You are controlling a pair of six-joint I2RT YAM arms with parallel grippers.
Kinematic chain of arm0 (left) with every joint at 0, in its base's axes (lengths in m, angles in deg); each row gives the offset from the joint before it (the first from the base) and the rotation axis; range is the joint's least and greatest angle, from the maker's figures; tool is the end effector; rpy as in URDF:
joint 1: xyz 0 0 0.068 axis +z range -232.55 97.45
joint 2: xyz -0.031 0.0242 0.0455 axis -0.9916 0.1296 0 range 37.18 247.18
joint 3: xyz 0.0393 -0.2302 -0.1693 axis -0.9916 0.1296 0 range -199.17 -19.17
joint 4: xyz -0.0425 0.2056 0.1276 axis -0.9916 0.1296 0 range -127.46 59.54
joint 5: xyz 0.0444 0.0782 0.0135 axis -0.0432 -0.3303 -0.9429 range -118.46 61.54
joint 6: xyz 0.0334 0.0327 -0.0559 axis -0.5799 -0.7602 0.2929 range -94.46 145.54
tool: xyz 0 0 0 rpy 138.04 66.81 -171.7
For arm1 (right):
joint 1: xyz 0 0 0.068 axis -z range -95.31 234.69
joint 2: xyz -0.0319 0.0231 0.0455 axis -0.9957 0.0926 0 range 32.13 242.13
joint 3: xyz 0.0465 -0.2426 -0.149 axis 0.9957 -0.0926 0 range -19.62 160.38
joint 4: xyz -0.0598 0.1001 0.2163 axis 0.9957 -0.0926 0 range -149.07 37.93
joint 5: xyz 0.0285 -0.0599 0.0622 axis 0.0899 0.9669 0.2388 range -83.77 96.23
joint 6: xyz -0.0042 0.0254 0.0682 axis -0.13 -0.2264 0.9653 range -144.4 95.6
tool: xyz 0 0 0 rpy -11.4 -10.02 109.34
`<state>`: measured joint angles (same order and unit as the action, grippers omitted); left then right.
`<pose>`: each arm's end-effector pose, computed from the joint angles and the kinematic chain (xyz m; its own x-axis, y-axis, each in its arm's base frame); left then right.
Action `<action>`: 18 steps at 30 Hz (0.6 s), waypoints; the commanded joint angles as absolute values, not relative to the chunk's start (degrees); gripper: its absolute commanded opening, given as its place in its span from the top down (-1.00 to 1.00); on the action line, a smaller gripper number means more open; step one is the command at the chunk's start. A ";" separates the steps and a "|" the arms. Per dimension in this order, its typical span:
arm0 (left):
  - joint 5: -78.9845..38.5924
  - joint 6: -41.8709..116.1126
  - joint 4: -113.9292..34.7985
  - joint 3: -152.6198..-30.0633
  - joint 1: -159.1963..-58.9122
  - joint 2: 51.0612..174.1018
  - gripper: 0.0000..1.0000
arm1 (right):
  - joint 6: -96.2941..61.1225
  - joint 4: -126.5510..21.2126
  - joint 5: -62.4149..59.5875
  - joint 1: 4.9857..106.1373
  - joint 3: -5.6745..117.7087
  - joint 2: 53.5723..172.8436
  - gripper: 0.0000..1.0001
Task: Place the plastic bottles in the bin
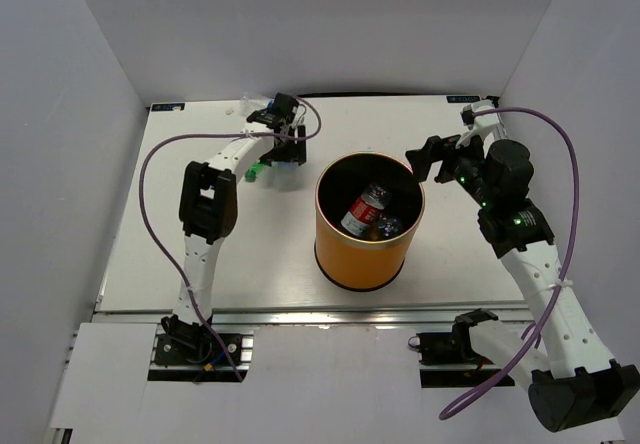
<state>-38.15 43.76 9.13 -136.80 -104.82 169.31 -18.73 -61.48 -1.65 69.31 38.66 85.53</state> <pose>0.4743 -0.1832 0.2051 -0.8628 0.0202 -0.5052 0.0298 0.9995 -0.0110 0.1992 0.0634 0.4070 -0.1148 0.0700 -0.9909 -0.3849 0.9164 0.1094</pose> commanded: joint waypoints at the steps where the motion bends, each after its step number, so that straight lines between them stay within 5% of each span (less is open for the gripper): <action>1: -38.22 46.55 12.65 -131.34 -104.79 168.05 -0.83 | -20.62 -60.43 0.34 69.57 40.15 83.63 -0.79; 9: -36.20 46.81 10.44 -129.20 -104.79 167.34 -0.74 | -20.27 -59.54 -0.98 69.57 39.97 84.51 -0.79; 10: -35.93 46.81 10.70 -129.99 -104.79 168.30 -0.66 | -19.92 -59.54 -1.15 69.66 39.97 84.51 -0.79; 11: -35.93 47.07 11.75 -131.13 -104.79 168.57 -0.26 | -19.74 -59.63 -1.42 69.57 39.97 84.42 -0.79; 15: -35.67 48.57 15.09 -137.11 -104.88 166.74 0.45 | -19.57 -59.54 -1.51 69.66 39.97 83.63 -0.79; 18: -34.70 49.44 15.01 -138.26 -105.23 159.19 0.50 | -19.48 -59.28 -1.77 69.57 39.71 82.93 -0.79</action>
<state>-35.88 47.87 14.02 -134.85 -104.71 169.09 -19.84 -61.40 -1.30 69.31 38.66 84.57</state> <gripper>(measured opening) 0.729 0.895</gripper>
